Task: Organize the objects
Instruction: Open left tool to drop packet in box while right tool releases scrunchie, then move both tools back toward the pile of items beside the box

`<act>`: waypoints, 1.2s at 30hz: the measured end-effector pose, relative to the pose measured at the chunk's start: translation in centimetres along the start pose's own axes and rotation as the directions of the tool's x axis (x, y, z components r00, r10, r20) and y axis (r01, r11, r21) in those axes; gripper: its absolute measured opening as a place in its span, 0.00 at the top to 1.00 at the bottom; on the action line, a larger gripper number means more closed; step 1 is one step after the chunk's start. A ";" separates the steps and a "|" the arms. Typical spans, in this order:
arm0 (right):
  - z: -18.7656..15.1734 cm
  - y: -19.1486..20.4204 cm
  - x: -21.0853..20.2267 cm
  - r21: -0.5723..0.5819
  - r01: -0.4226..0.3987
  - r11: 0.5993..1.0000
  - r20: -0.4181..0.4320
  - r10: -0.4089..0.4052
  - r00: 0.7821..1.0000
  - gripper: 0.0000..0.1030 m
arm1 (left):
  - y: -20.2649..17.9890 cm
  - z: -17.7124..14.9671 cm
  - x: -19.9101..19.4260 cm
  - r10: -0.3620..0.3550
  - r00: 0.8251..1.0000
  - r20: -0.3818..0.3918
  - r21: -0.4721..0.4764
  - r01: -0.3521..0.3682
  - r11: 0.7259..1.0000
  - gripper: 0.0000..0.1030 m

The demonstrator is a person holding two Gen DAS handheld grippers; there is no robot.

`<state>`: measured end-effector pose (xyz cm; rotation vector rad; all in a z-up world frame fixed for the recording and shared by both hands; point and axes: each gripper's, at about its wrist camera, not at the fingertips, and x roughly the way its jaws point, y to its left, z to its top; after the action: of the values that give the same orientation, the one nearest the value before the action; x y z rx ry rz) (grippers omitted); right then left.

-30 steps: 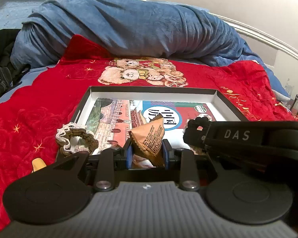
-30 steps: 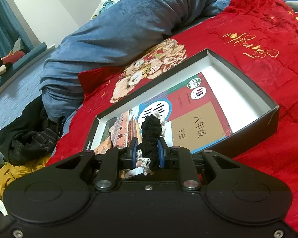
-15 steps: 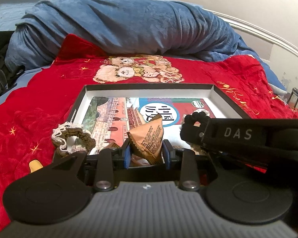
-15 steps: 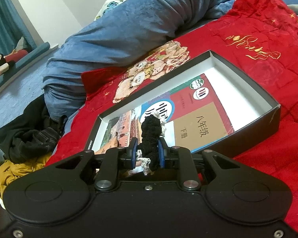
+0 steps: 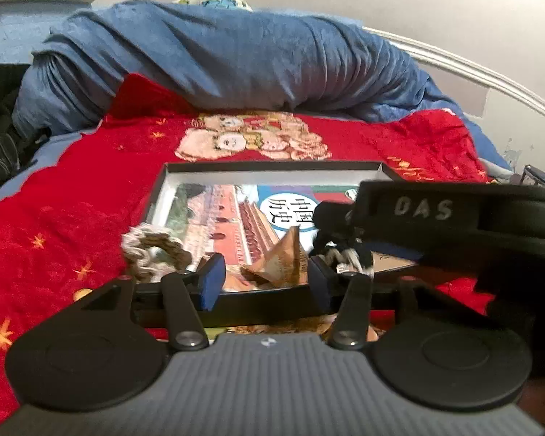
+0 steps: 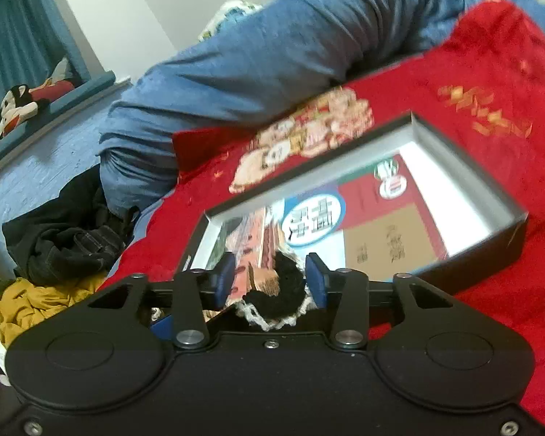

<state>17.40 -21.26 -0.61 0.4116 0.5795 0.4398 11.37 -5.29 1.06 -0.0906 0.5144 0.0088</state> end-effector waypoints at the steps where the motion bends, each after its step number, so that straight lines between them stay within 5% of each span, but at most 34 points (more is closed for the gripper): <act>1: 0.2 0.3 -0.5 -0.009 0.002 1.000 0.013 -0.002 1.000 0.52 | 0.3 0.3 -0.7 -0.005 1.000 0.010 0.006 0.005 1.000 0.34; 12: 1.9 4.1 -9.9 0.035 0.090 0.995 0.192 -0.095 0.977 0.25 | 4.2 6.4 -8.0 0.013 0.977 0.213 0.107 -0.037 0.994 0.15; 18: -0.5 4.5 -13.7 0.107 0.137 0.985 0.214 -0.157 0.964 0.20 | 5.9 2.7 -10.4 0.021 0.985 0.174 0.044 -0.029 0.999 0.13; 23: -3.6 2.6 -14.0 0.218 0.155 0.964 0.139 -0.187 0.972 0.20 | 5.9 -3.1 -10.1 0.148 0.983 0.111 -0.009 -0.148 0.989 0.13; 28: -6.5 1.4 -11.8 0.274 0.157 0.949 0.091 -0.188 0.978 0.20 | 3.9 -5.3 -8.5 0.226 0.968 0.106 0.041 -0.231 0.972 0.13; 36: -7.7 3.9 -7.5 0.148 0.174 0.974 0.057 -0.184 0.981 0.20 | 4.4 -5.4 -7.6 0.251 0.968 0.020 0.028 -0.251 0.968 0.13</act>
<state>6.06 -19.95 -1.33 0.5050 0.5756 0.2108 1.91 -1.25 -0.27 0.0050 0.5071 0.2494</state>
